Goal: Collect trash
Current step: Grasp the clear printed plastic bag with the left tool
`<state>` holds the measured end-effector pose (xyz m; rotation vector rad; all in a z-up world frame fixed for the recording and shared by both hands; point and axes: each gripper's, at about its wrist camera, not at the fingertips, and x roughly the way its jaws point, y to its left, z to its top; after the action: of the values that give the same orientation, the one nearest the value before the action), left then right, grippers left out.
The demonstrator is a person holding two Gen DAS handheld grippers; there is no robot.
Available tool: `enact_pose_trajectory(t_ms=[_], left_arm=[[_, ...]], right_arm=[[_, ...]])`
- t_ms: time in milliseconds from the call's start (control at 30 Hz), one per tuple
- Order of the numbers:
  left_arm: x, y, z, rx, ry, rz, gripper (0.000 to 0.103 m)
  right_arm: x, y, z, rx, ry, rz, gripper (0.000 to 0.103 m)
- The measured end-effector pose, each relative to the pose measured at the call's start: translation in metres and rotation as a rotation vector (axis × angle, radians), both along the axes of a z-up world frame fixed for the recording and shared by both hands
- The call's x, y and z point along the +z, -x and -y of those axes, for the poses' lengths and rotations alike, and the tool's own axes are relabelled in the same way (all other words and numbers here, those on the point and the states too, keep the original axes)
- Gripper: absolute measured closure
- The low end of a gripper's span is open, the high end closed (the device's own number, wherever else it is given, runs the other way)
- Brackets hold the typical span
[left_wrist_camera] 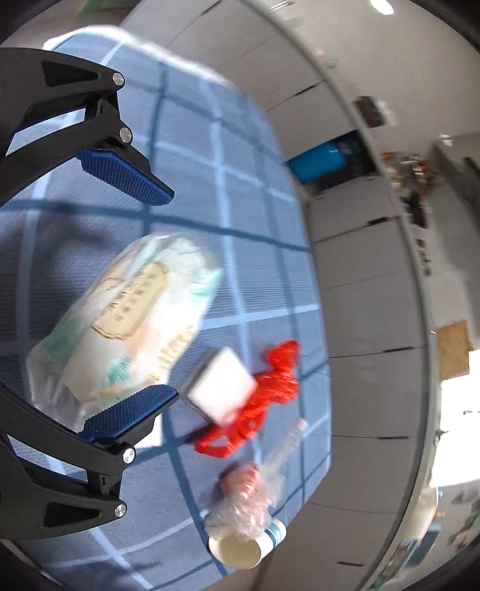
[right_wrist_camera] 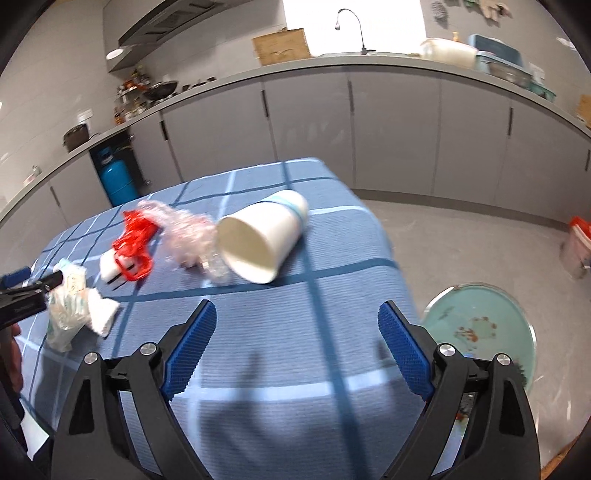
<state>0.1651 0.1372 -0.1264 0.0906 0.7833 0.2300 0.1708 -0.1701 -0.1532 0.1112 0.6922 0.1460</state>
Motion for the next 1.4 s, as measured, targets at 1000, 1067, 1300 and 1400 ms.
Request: enact_pose_trajectory(t_ms=[1000, 1067, 1300, 1400], left_arm=[[0.009, 0.003, -0.022, -0.059, 0.029, 0.014, 0.081], [0.014, 0.001, -0.021, -0.063, 0.001, 0.031, 0.081], [0.017, -0.019, -0.001, -0.113, -0.027, 0.049, 0.081], [0.017, -0.025, 0.009, -0.136, -0.021, 0.053, 0.081]], right_arm=[[0.006, -0.027, -0.017, -0.026, 0.097, -0.003, 0.015], [0.006, -0.036, -0.018, -0.028, 0.114, -0.009, 0.025], [0.0, -0.06, -0.027, -0.01, 0.166, -0.032, 0.043], [-0.001, -0.067, -0.03, -0.007, 0.175, -0.031, 0.048]])
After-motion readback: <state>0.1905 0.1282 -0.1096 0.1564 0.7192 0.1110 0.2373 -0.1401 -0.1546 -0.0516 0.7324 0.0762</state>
